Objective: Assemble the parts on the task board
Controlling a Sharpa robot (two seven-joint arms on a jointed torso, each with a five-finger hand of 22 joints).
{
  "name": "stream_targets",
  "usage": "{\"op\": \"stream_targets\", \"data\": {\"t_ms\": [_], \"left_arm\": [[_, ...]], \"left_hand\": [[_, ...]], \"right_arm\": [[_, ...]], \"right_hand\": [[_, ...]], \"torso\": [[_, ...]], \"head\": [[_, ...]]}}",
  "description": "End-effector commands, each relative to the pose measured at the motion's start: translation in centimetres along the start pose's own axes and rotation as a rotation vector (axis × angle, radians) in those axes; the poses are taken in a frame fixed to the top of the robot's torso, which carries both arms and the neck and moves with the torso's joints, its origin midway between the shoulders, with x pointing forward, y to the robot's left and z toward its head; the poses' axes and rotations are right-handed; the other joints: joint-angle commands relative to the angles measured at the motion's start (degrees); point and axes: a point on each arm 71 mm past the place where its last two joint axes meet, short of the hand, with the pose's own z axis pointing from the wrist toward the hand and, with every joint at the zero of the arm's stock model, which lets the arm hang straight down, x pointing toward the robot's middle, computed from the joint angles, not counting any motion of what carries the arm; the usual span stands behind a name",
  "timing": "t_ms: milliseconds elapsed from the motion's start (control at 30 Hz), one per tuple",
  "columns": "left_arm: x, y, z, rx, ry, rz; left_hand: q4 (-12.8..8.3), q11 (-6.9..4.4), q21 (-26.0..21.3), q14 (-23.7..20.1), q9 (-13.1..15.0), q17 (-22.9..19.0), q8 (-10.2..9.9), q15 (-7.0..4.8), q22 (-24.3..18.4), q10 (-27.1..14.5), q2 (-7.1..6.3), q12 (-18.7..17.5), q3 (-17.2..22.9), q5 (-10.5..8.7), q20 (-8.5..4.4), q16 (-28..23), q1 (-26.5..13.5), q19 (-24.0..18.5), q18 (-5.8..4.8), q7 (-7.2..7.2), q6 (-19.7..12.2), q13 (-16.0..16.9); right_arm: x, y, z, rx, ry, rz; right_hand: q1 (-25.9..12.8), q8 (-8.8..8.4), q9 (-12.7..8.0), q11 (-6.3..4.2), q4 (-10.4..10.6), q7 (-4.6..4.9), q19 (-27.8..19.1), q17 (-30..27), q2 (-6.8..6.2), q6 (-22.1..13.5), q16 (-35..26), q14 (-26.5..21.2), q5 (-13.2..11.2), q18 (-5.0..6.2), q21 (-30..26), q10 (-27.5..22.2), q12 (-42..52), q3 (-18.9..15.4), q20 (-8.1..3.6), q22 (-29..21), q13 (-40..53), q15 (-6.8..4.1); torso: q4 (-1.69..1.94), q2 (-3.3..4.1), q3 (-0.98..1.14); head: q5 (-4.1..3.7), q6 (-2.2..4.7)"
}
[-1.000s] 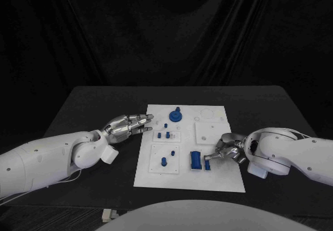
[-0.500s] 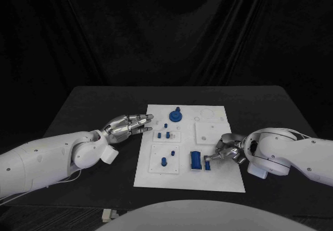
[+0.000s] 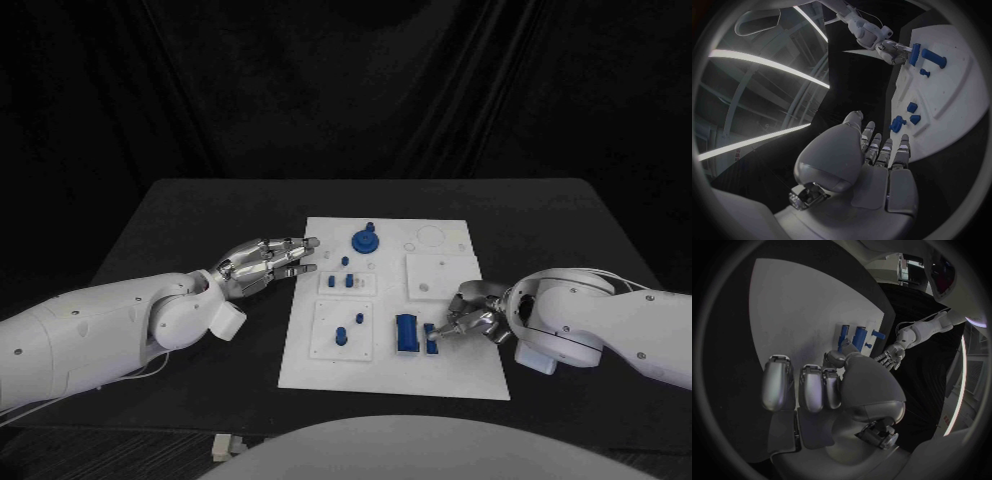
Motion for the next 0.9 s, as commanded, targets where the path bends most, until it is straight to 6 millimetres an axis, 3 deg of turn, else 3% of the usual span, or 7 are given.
{"op": "stream_targets", "data": {"t_ms": [33,67,133,433,700,767,900], "left_arm": [[0.2,0.0,0.0,0.010,0.014,-0.012],[0.2,0.0,0.0,0.010,0.014,-0.012],[0.2,0.0,0.0,0.010,0.014,-0.012],[0.2,0.0,0.1,0.008,0.016,-0.013],[0.2,0.0,0.1,0.010,0.015,-0.012],[0.2,0.0,0.0,0.014,0.014,-0.012],[0.2,-0.3,-0.1,0.044,0.007,-0.010]], "left_hand": [[-0.19,0.38,0.38,0.10,-0.01,0.09,0.21,0.48,-0.05,-0.03,0.19,0.40,0.45,0.36,0.14,0.39,-0.05,0.39,0.67,0.35,-0.23,0.09],[-0.19,0.38,0.38,0.10,-0.01,0.09,0.21,0.48,-0.05,-0.03,0.19,0.40,0.45,0.36,0.14,0.39,-0.05,0.39,0.67,0.35,-0.23,0.09],[-0.19,0.38,0.38,0.10,-0.01,0.09,0.21,0.48,-0.05,-0.03,0.19,0.40,0.45,0.36,0.14,0.39,-0.05,0.39,0.67,0.35,-0.23,0.09],[-0.21,0.37,0.38,0.17,0.00,0.11,0.22,0.53,-0.06,-0.03,0.19,0.39,0.47,0.37,0.15,0.45,-0.05,0.39,0.67,0.35,-0.21,0.09],[-0.23,0.33,0.41,0.25,0.00,0.13,0.23,0.67,-0.01,-0.02,0.19,0.41,0.51,0.37,0.18,0.52,-0.07,0.43,0.66,0.34,-0.19,0.09],[-0.23,0.33,0.41,0.26,0.00,0.13,0.24,0.68,-0.01,-0.01,0.20,0.42,0.51,0.37,0.18,0.52,-0.07,0.44,0.66,0.34,-0.16,0.09],[-0.41,0.31,0.54,0.49,0.09,0.18,0.50,0.88,0.24,0.39,0.05,0.83,0.61,0.49,0.25,0.71,-0.02,0.69,0.66,0.29,0.49,0.18]], "right_arm": [[0.3,-0.2,-0.1,0.033,0.017,-0.032],[0.4,-0.2,-0.1,0.032,0.016,-0.032],[0.4,-0.1,-0.1,0.029,0.012,-0.031],[0.3,0.0,-0.3,0.001,-0.012,-0.017],[-0.1,-0.2,-1.4,-0.051,-0.069,0.027],[-0.4,-0.2,-1.9,-0.070,-0.090,0.042],[-2.0,0.4,-3.1,-0.142,-0.163,0.093]], "right_hand": [[5.85,-0.29,4.47,-0.23,-0.22,0.06,0.84,3.46,4.53,-0.17,-0.38,4.09,-0.44,0.57,-0.23,6.29,0.15,-0.27,-0.07,10.73,15.05,-0.23],[5.37,-0.44,4.42,-0.16,-0.21,0.12,0.86,3.51,3.70,-0.08,-0.37,4.10,-0.89,0.56,-0.20,6.29,0.15,-0.92,-0.02,10.74,15.05,-0.18],[5.09,-0.61,4.36,-0.14,-0.17,0.14,0.85,3.56,3.37,-0.07,-0.35,4.12,-1.24,0.57,-0.24,6.29,0.15,-1.27,0.01,10.73,15.05,-0.15],[4.06,-1.35,4.15,-0.08,0.37,0.20,0.83,3.51,3.02,-0.30,-0.38,4.11,-2.74,0.59,-0.33,6.29,0.15,-2.22,0.09,10.71,15.05,-0.09],[2.16,-3.74,3.32,-0.04,2.09,0.23,0.74,3.41,3.58,-1.76,-0.45,4.10,-2.70,0.66,-0.66,6.29,0.15,-3.33,0.15,10.62,15.05,-0.05],[1.33,-5.77,2.53,-0.03,2.93,0.23,0.72,3.30,3.88,-3.14,-0.51,4.08,-2.39,0.68,-0.76,6.29,0.15,-3.70,0.17,10.59,15.05,-0.04],[-3.13,-13.34,-1.01,0.01,7.12,0.30,0.51,2.38,4.17,-7.24,-1.00,3.91,-0.06,0.81,-1.42,6.29,0.15,-5.92,0.23,10.39,15.05,0.03]], "torso": [[0.01,-0.02,0.00],[0.00,-0.01,0.00],[-0.01,-0.01,0.00],[0.01,0.01,0.01],[-0.01,-0.03,0.01],[0.01,-0.07,0.00],[0.01,-0.09,-0.01]], "head": [[-0.01,0.01],[0.00,0.01],[-0.01,0.01],[-0.06,0.01],[-0.03,0.01],[-0.06,0.01],[-0.07,0.01]]}}
